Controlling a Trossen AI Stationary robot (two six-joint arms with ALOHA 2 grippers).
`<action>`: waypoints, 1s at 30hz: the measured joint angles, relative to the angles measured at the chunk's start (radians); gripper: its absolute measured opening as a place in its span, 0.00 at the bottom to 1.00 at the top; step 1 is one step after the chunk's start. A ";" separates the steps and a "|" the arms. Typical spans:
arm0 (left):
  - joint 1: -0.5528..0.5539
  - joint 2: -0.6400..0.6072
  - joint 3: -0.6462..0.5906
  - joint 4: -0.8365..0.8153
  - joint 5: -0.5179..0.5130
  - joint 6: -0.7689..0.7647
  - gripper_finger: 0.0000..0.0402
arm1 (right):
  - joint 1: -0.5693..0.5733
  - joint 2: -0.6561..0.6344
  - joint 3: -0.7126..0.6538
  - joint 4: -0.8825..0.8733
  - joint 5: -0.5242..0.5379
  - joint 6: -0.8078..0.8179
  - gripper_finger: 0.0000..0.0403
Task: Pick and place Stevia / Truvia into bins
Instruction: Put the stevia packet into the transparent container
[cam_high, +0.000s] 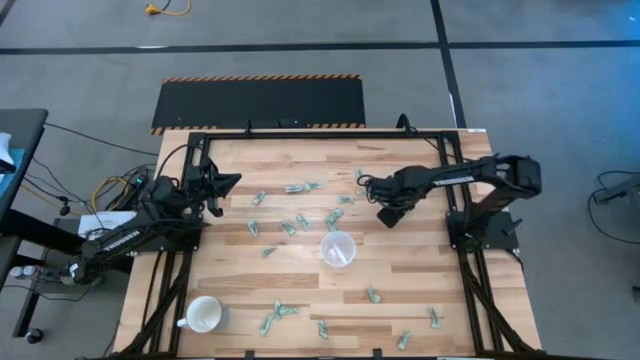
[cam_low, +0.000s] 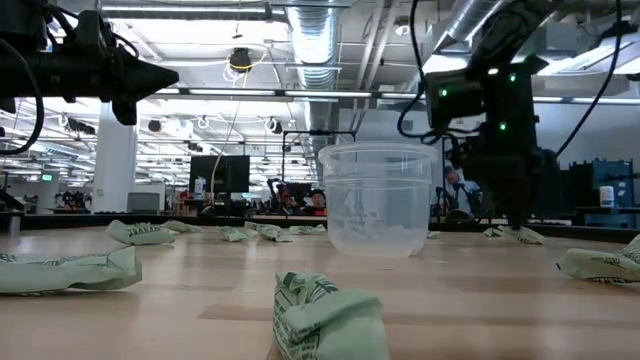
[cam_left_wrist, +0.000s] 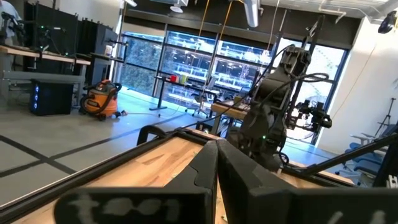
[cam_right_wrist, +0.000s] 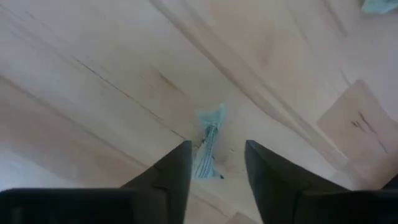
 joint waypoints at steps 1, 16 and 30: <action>0.000 0.000 0.000 0.000 0.000 0.000 0.00 | 0.000 0.011 0.000 0.001 0.000 0.000 0.42; 0.000 0.000 0.000 -0.001 0.000 0.000 0.00 | 0.000 0.102 0.005 0.032 -0.022 -0.054 0.34; 0.000 0.000 0.000 -0.005 0.000 0.000 0.00 | 0.072 0.015 0.082 0.061 -0.033 -0.081 0.01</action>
